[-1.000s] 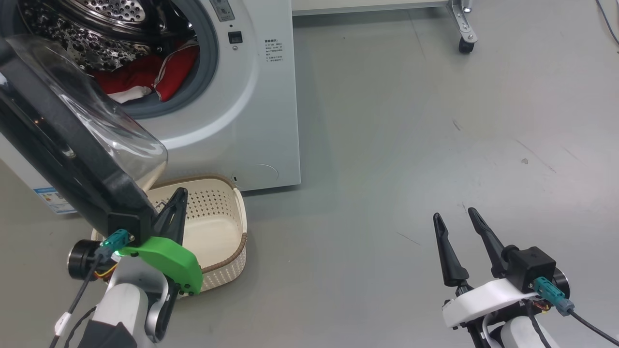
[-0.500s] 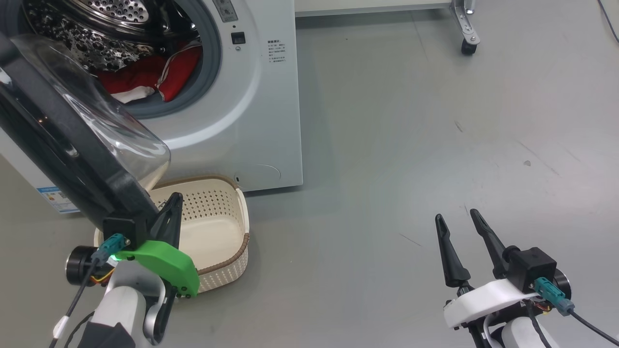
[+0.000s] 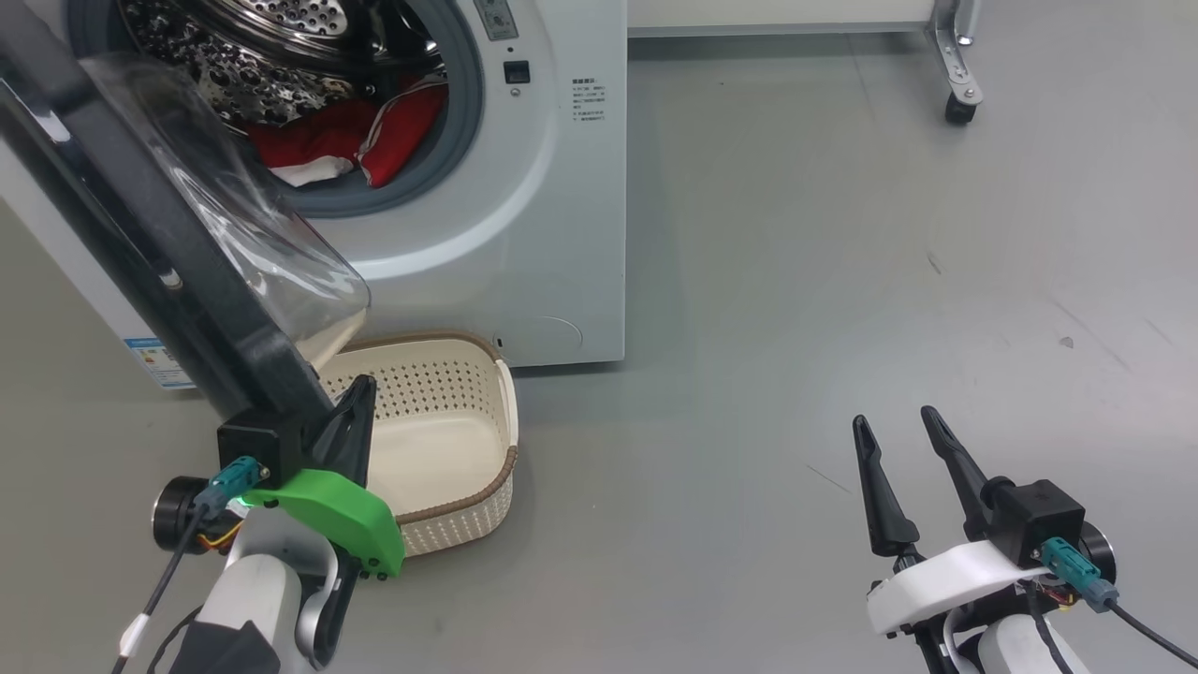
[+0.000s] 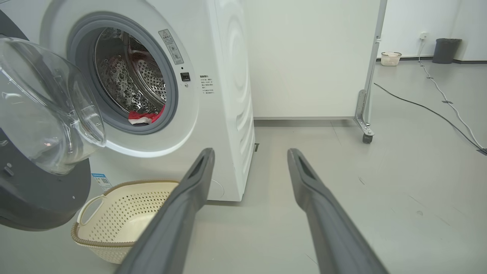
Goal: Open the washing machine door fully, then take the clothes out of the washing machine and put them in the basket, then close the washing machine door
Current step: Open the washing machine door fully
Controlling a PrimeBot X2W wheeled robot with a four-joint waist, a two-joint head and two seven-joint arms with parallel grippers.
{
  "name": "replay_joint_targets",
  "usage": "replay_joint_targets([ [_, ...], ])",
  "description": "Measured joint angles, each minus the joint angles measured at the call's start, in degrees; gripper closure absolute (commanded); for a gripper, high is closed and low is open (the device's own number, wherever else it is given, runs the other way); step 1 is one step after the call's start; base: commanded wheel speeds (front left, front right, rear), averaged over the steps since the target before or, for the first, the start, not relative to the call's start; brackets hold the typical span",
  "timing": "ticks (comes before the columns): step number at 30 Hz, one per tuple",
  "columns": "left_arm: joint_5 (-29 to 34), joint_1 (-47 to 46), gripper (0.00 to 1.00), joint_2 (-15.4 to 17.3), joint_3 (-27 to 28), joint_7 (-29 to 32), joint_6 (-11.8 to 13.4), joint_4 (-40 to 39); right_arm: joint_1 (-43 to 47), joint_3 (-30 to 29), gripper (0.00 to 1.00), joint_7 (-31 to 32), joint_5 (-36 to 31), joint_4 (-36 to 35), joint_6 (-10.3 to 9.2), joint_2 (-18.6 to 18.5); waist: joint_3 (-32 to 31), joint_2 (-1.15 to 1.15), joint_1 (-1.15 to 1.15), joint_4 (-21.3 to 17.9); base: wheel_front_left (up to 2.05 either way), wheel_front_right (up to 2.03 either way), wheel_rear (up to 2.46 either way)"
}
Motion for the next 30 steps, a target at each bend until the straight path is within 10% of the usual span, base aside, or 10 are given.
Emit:
replay_joint_targets([
  [30,-1.5,-0.3,1.0,-0.4,0.5,-3.4,0.0,4.0,0.9,-0.6,0.0,0.0,-0.9,0.6,0.99,0.1,-1.6,0.0,0.0,13.5,0.0,0.0,0.0],
])
